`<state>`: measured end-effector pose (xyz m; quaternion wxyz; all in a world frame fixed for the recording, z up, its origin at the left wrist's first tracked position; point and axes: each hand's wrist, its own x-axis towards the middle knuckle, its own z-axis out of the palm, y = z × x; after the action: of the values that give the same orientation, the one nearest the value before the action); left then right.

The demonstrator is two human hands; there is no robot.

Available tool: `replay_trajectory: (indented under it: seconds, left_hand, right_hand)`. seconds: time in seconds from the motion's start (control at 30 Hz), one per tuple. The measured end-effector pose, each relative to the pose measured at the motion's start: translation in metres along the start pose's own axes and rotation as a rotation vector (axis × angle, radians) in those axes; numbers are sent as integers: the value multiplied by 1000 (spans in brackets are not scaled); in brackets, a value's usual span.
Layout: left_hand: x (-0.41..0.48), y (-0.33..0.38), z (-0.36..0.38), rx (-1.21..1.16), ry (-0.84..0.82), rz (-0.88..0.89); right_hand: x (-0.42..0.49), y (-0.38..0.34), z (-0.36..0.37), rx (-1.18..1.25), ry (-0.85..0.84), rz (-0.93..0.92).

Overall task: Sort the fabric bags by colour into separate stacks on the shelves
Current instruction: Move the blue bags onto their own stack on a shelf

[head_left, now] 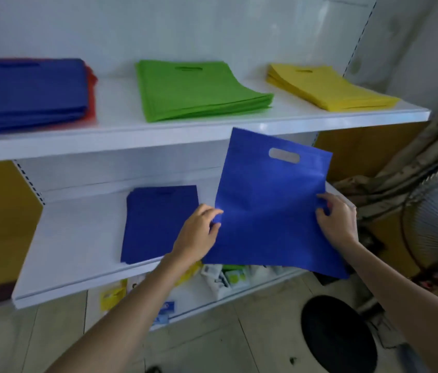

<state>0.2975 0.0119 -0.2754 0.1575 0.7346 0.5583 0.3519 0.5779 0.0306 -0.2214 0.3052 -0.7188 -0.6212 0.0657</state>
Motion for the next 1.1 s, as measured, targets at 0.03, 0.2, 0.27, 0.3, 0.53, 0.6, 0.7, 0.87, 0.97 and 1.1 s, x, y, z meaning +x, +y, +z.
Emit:
replay_trajectory:
  seconds: [0.03, 0.2, 0.27, 0.3, 0.53, 0.6, 0.7, 0.87, 0.97, 1.1]
  left_hand:
    - [-7, -6, 12, -5, -38, -35]
    - [-29, -49, 48, -20, -203, -147]
    - [-35, -70, 52, -16, -203, -205]
    - [-38, -83, 51, -12, -193, -236]
    - [-28, -193, 13, 106, -48, -426]
    - [-25, -223, 1, 152, -69, -469]
    - [-13, -266, -11, 245, -140, -492]
    - [4, -293, -9, 495, -420, -645]
    - [10, -291, -6, 592, -545, -770]
    - [6, -265, -6, 566, -392, -857]
  right_hand:
    - [-1, 6, 4, -22, -29, 1]
    - [5, 11, 45, -90, -146, -61]
    - [10, 6, 71, -114, -174, -81]
    - [12, 2, 86, -119, -198, -83]
    - [40, -57, 225, -79, -468, -181]
    - [46, -77, 264, -82, -551, -221]
    - [58, -102, 316, -110, -591, -317]
    - [70, -112, 374, -479, -698, -284]
    - [71, -112, 382, -563, -784, -183]
    - [61, -107, 357, -441, -680, -232]
